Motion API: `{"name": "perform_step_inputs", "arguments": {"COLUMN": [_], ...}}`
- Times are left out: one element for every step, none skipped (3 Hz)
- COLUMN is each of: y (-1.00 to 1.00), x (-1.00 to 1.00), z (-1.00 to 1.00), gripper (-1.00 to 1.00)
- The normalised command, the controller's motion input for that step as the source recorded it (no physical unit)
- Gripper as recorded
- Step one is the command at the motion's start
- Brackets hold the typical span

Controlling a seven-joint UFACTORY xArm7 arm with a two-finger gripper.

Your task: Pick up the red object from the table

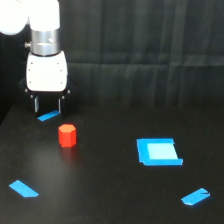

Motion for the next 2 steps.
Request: {"name": "perform_step_inputs", "arguments": {"y": [0.02,-0.44], "x": [0.02,0.41], "z": [0.03,-0.05], "gripper": [1.0,1.0]}}
